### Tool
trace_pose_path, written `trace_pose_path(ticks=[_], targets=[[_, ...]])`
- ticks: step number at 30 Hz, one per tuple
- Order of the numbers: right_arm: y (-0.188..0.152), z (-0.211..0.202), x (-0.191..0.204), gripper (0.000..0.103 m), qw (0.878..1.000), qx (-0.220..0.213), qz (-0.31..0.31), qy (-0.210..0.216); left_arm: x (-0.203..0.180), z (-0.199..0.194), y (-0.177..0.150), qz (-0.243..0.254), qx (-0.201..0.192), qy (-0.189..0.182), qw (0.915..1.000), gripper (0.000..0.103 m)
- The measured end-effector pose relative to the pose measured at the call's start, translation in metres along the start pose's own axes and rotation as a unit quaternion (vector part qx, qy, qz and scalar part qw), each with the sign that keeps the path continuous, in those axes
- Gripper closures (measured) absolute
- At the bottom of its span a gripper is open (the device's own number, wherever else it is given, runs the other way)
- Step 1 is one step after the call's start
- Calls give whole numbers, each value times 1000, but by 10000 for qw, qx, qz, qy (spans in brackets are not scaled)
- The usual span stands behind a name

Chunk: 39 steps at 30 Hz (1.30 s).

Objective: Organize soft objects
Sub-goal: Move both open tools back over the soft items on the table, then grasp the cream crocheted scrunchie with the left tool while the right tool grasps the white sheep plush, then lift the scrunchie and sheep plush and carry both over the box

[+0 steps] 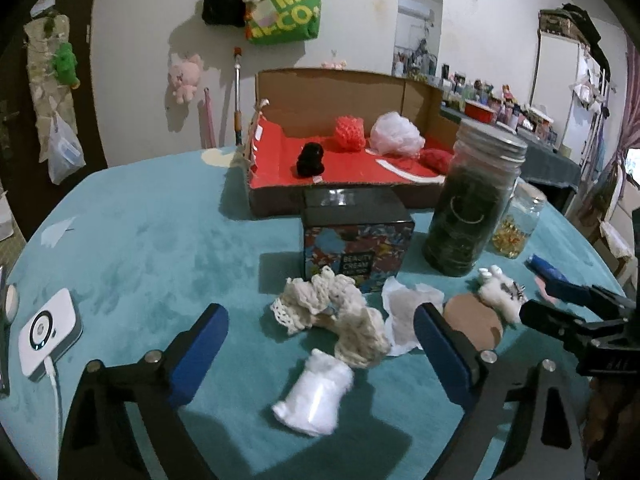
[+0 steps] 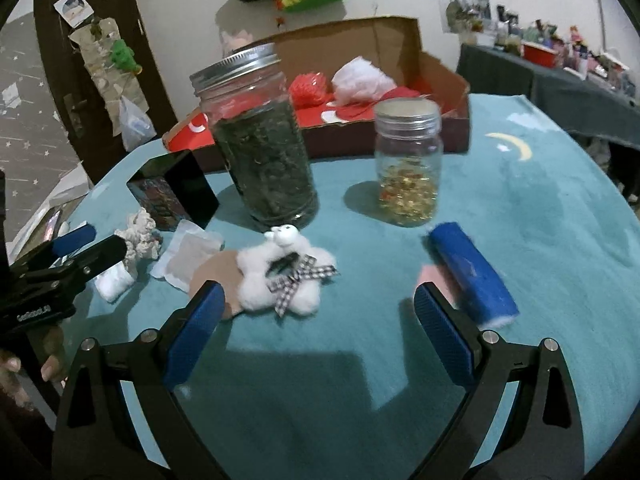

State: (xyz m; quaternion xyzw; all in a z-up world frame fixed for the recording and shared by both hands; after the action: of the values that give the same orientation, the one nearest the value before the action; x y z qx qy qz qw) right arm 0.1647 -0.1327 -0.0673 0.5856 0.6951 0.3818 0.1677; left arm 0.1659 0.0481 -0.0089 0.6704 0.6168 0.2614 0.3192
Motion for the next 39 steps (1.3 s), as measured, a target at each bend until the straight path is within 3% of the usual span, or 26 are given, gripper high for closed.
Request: trace_pose_path(ticks=[5,8,9,10,12,15,16,23,30,39], targets=[[6,14,6,6,9994,267,3,201,-1,16,0,160,270,-79,9995,23],[3,24,8,17,9983,508,22,278,-1,27,-1,165,458,-199,9986,37],[3,25,8,18,9983,526,1,244,-2,31,-2,136,539,-318,9979,46],[3,24,10,22,9982,537,-42,272,-1,34,-3,95,609,-403,9973,54],[3,24,13,60,9976,576,-77,389,-1,35,-2,111,605,-427,9972,58],[2,23,15,65,9969,586,-150,499,0,30,1,133,511,-441,9976,78],[1,22,15,65,9968,579,-135,532,0,27,3,117,493,-454,9977,81],[10,3,13,66,9979,312,-202,535,-13,3,8,225,271,-571,9977,83],[18,-12,14,66,9977,168,-361,552,-51,-17,6,430,168,-1156,9922,83],[15,-13,14,66,9968,188,-535,560,-94,-1,5,549,329,-1739,9827,83]])
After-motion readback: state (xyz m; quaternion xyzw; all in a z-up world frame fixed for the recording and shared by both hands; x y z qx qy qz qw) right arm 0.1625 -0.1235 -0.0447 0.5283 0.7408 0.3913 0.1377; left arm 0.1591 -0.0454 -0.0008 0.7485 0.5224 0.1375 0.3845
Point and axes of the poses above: each gripper's, at about its wrist camera, not at the fingertips, and z roughly the way its jaws point, x to its left, y to its top, the point moved 10 cm from there along z, roughly the way its jaws point, and after that the axes turned 1 degree about x, right-handed, at the moved point
